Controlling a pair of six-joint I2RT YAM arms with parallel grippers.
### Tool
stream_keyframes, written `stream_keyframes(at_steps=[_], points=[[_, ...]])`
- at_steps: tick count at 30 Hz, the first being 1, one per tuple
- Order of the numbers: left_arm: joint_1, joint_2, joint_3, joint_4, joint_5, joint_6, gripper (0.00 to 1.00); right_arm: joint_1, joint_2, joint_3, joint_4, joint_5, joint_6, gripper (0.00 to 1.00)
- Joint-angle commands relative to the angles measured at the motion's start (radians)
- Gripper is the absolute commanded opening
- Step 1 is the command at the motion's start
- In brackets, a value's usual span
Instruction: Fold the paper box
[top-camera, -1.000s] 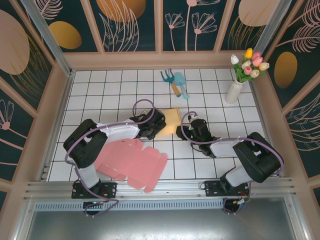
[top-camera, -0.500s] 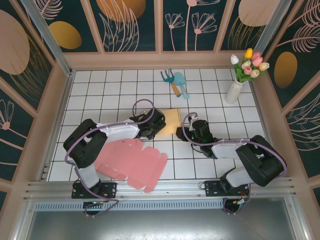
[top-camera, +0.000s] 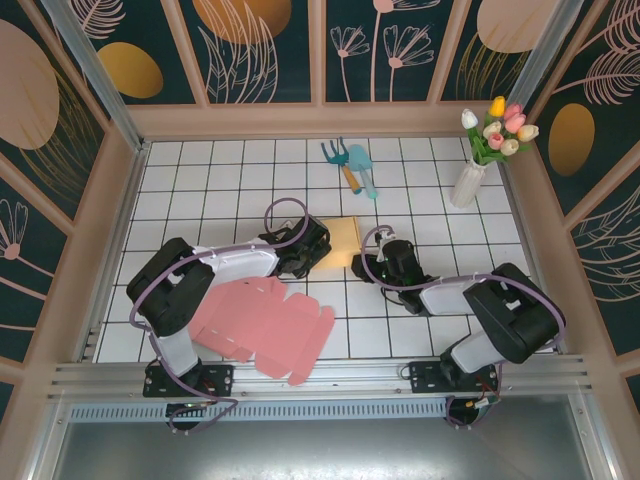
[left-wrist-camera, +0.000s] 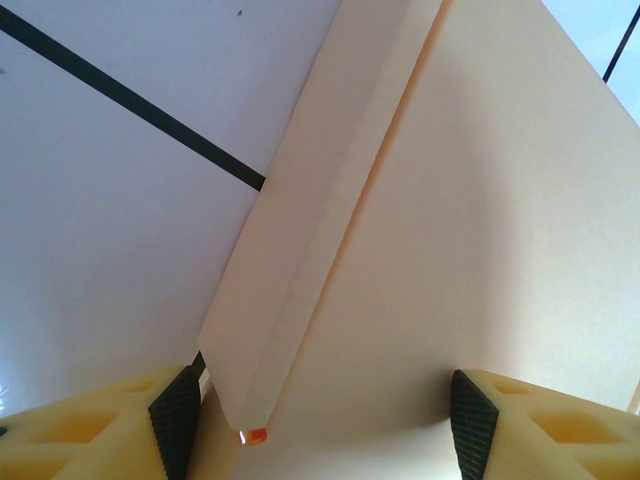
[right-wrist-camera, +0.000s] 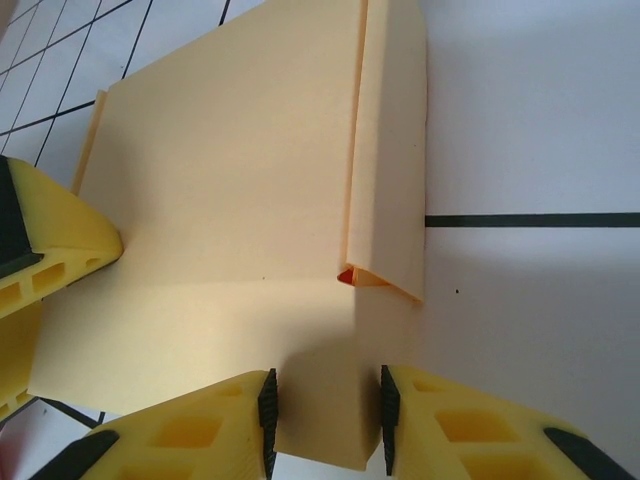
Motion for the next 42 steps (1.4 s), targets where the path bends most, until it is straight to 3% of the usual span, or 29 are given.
stream_keyframes(at_steps=[1, 6, 25, 36, 42], points=[[0.007, 0.047, -0.033, -0.074, 0.004, 0.004, 0.67, 0.010, 0.026, 0.004, 0.018, -0.009, -0.028, 0.32], [0.014, 0.063, -0.040, -0.074, 0.009, 0.008, 0.67, 0.008, 0.054, -0.022, 0.066, 0.042, -0.055, 0.32], [0.030, 0.071, -0.066, -0.076, 0.013, 0.024, 0.66, -0.025, 0.303, -0.077, 0.393, 0.023, -0.095, 0.31], [0.037, 0.088, -0.067, -0.075, 0.020, 0.024, 0.66, -0.127, 0.303, -0.068, 0.417, -0.164, -0.024, 0.33], [0.044, 0.091, -0.065, -0.077, 0.015, 0.022, 0.66, -0.126, 0.216, -0.050, 0.315, -0.181, 0.021, 0.33]])
